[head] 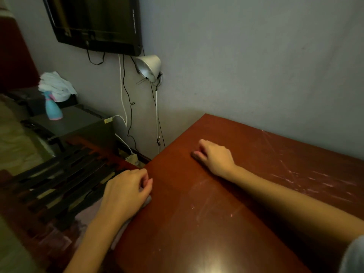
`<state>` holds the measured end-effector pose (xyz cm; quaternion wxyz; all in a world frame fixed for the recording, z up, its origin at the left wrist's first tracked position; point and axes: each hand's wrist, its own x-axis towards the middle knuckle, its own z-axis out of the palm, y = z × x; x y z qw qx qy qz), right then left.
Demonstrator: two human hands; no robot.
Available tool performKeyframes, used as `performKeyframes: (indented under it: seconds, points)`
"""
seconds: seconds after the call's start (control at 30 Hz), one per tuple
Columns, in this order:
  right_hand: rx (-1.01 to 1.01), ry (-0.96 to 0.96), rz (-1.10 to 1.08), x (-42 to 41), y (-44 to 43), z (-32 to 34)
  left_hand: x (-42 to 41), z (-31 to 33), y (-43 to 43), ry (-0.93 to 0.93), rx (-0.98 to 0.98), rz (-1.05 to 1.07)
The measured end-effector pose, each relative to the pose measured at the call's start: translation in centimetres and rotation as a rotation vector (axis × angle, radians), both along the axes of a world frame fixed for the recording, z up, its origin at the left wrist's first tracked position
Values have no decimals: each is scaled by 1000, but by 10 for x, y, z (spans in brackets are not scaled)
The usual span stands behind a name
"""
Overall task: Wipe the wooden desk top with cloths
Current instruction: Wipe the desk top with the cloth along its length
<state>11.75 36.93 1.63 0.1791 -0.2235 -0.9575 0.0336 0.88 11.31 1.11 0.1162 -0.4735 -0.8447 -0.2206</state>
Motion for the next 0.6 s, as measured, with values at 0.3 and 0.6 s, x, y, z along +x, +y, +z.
performKeyframes:
  seconds: [0.3,0.6]
  points:
    - [-38,12,-74,-16,24,6,-1,0,-3,6,103,28]
    - [-7,19,-203,54,35,2,7,4,-3,21,79,99]
